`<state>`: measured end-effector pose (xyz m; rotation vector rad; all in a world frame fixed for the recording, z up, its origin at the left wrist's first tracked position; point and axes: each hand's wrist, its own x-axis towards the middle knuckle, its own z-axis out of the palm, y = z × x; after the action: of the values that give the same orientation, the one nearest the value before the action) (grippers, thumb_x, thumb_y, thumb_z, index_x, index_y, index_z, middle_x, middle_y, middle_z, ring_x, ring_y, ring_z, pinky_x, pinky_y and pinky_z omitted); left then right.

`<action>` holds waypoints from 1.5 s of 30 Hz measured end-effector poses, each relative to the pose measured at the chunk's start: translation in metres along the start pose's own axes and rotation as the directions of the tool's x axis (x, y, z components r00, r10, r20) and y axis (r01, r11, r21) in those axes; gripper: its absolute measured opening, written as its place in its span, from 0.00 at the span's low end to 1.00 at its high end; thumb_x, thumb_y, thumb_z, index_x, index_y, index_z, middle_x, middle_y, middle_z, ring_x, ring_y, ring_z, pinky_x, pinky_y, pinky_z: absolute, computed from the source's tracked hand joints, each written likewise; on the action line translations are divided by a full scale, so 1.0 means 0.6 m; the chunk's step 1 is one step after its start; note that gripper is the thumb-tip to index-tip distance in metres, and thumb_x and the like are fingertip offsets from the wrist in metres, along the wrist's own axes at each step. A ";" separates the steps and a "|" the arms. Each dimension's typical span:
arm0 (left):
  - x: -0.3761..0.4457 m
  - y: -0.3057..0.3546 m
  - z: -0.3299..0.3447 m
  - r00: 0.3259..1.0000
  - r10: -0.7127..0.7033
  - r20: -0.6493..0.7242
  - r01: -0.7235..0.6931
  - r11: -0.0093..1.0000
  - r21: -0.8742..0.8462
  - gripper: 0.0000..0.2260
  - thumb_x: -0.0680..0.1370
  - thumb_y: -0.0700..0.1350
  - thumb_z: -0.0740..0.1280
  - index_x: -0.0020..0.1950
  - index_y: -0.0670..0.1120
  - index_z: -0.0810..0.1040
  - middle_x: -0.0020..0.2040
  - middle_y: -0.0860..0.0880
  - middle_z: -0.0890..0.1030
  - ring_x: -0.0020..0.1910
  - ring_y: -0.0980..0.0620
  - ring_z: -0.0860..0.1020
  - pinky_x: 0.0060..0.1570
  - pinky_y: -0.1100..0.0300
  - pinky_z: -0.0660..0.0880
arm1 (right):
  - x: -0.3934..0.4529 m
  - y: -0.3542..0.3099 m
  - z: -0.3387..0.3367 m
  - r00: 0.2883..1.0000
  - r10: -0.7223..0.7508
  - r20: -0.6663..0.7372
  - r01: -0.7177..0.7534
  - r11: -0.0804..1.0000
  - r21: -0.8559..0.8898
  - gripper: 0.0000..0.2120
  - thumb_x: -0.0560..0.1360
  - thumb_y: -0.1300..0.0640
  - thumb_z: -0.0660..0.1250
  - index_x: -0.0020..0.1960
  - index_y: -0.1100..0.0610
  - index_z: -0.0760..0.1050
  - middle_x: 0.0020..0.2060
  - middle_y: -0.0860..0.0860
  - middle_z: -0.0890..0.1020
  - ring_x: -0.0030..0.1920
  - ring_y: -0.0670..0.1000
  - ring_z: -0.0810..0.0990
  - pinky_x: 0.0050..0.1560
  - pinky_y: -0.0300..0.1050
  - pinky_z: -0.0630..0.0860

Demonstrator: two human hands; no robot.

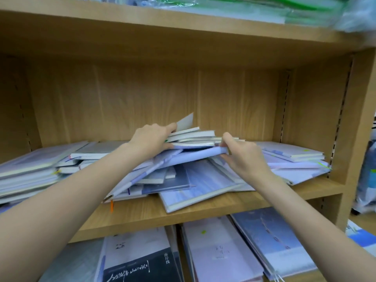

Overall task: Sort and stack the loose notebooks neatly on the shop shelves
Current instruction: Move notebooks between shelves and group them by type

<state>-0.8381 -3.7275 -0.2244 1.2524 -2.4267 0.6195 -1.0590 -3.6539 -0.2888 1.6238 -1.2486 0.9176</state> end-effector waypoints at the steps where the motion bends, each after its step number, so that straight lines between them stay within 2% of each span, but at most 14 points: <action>1: -0.002 -0.001 0.003 1.000 0.006 0.025 -0.006 1.000 -0.005 0.16 0.78 0.55 0.62 0.61 0.50 0.65 0.46 0.43 0.75 0.39 0.44 0.71 0.37 0.55 0.66 | -0.005 0.005 -0.010 0.999 -0.040 0.022 0.040 0.999 0.005 0.16 0.63 0.58 0.70 0.43 0.54 0.64 0.22 0.51 0.75 0.20 0.57 0.73 0.20 0.38 0.61; 4: -0.020 0.000 0.016 0.994 0.046 0.099 -0.036 0.994 -0.103 0.21 0.78 0.52 0.62 0.69 0.54 0.62 0.51 0.44 0.76 0.47 0.42 0.75 0.41 0.55 0.70 | -0.056 0.005 -0.018 0.988 -0.090 0.125 0.084 0.995 0.052 0.18 0.61 0.59 0.73 0.43 0.56 0.67 0.26 0.51 0.77 0.22 0.55 0.75 0.21 0.37 0.60; 7: -0.066 -0.002 0.016 0.988 0.145 -0.047 -0.152 0.960 -0.237 0.22 0.74 0.52 0.68 0.66 0.52 0.68 0.58 0.48 0.71 0.58 0.45 0.70 0.53 0.54 0.68 | -0.094 -0.008 -0.009 0.978 -0.037 0.205 0.016 0.995 0.102 0.14 0.58 0.61 0.73 0.41 0.58 0.74 0.30 0.52 0.79 0.26 0.55 0.79 0.19 0.42 0.66; 10: -0.113 -0.011 0.006 0.998 0.040 -0.039 -0.043 0.998 -0.054 0.17 0.71 0.59 0.69 0.53 0.51 0.72 0.52 0.51 0.68 0.57 0.49 0.67 0.50 0.56 0.61 | -0.083 -0.028 0.003 0.914 0.108 0.392 -0.138 0.989 0.049 0.15 0.68 0.63 0.71 0.54 0.58 0.75 0.45 0.55 0.82 0.45 0.58 0.81 0.36 0.49 0.74; 13: -0.127 0.000 0.013 0.996 -0.009 0.089 0.012 0.999 -0.032 0.16 0.73 0.55 0.68 0.53 0.47 0.73 0.53 0.48 0.73 0.56 0.46 0.72 0.48 0.56 0.67 | -0.060 -0.033 0.005 0.827 0.203 0.524 -0.194 0.978 -0.073 0.14 0.75 0.60 0.63 0.61 0.56 0.70 0.51 0.55 0.80 0.53 0.59 0.78 0.46 0.51 0.72; 16: -0.114 0.009 0.014 0.997 0.014 0.074 -0.017 0.999 0.044 0.11 0.76 0.43 0.63 0.58 0.45 0.71 0.55 0.43 0.77 0.54 0.41 0.75 0.44 0.54 0.69 | 0.015 -0.020 -0.029 0.892 0.177 0.415 -0.178 0.983 -0.036 0.12 0.75 0.59 0.64 0.58 0.56 0.75 0.51 0.55 0.81 0.53 0.60 0.78 0.47 0.52 0.72; 20: -0.098 -0.015 0.008 0.998 0.015 0.054 -0.009 0.994 -0.113 0.09 0.76 0.42 0.61 0.54 0.46 0.77 0.50 0.43 0.80 0.51 0.42 0.76 0.40 0.55 0.67 | 0.129 0.010 -0.115 0.971 0.069 0.228 -0.079 0.996 0.038 0.09 0.71 0.64 0.66 0.51 0.58 0.77 0.47 0.55 0.80 0.50 0.60 0.77 0.51 0.56 0.73; 23: -0.103 -0.006 0.018 0.996 0.026 0.084 -0.016 0.992 -0.123 0.10 0.76 0.41 0.61 0.56 0.47 0.78 0.50 0.44 0.80 0.51 0.44 0.76 0.38 0.58 0.63 | 0.134 0.020 -0.148 0.955 -0.044 0.293 0.045 0.999 0.002 0.09 0.69 0.65 0.70 0.50 0.60 0.78 0.45 0.56 0.80 0.50 0.59 0.77 0.66 0.55 0.66; 26: -0.110 0.003 0.025 0.993 0.032 0.111 -0.014 0.987 -0.160 0.13 0.76 0.43 0.63 0.60 0.49 0.76 0.54 0.45 0.80 0.53 0.45 0.76 0.43 0.57 0.70 | 0.079 0.008 -0.151 0.941 -0.164 0.295 0.157 0.986 0.047 0.09 0.67 0.67 0.72 0.47 0.62 0.77 0.39 0.56 0.79 0.43 0.60 0.78 0.47 0.54 0.75; 32: -0.148 0.022 0.029 0.994 0.031 0.101 -0.020 0.994 -0.105 0.14 0.76 0.42 0.62 0.62 0.50 0.75 0.57 0.44 0.77 0.58 0.43 0.74 0.49 0.56 0.71 | -0.056 0.002 -0.163 0.905 -0.076 0.419 -0.039 0.965 0.260 0.09 0.70 0.58 0.70 0.49 0.59 0.77 0.40 0.52 0.82 0.40 0.55 0.79 0.38 0.40 0.66; 36: -0.156 0.011 0.037 0.988 0.047 0.145 -0.031 0.993 -0.110 0.17 0.75 0.38 0.62 0.63 0.48 0.72 0.57 0.46 0.76 0.62 0.47 0.69 0.51 0.55 0.72 | -0.053 0.024 -0.229 0.961 0.078 0.265 -0.151 0.952 0.267 0.09 0.70 0.56 0.71 0.47 0.60 0.77 0.36 0.52 0.80 0.35 0.55 0.78 0.37 0.44 0.69; 39: -0.159 0.009 0.038 0.989 0.030 0.148 -0.012 0.992 -0.123 0.21 0.74 0.37 0.61 0.66 0.50 0.69 0.63 0.51 0.73 0.66 0.49 0.66 0.51 0.56 0.70 | -0.022 0.047 -0.268 0.984 0.142 0.110 -0.167 0.950 0.263 0.09 0.70 0.61 0.73 0.49 0.60 0.76 0.39 0.49 0.79 0.37 0.48 0.75 0.38 0.37 0.70; 42: -0.159 0.007 0.040 0.991 0.048 0.127 -0.033 0.992 -0.119 0.21 0.75 0.38 0.61 0.67 0.51 0.69 0.66 0.53 0.71 0.66 0.50 0.65 0.53 0.56 0.71 | -0.003 0.052 -0.261 0.981 0.175 0.080 -0.191 0.936 0.297 0.10 0.70 0.61 0.73 0.49 0.59 0.76 0.41 0.49 0.79 0.40 0.46 0.74 0.41 0.36 0.70; 45: -0.162 -0.002 0.043 0.987 0.095 0.129 -0.077 0.987 -0.138 0.23 0.75 0.38 0.61 0.69 0.51 0.68 0.70 0.57 0.67 0.67 0.51 0.64 0.59 0.58 0.68 | 0.019 0.057 -0.274 0.971 0.225 0.083 -0.239 0.876 0.418 0.14 0.68 0.61 0.74 0.50 0.57 0.75 0.42 0.39 0.78 0.42 0.39 0.75 0.43 0.31 0.72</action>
<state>-0.7855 -3.6756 -0.2930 1.1759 -2.5974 0.3992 -1.0974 -3.5085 -0.2136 1.8518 -1.3515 1.3996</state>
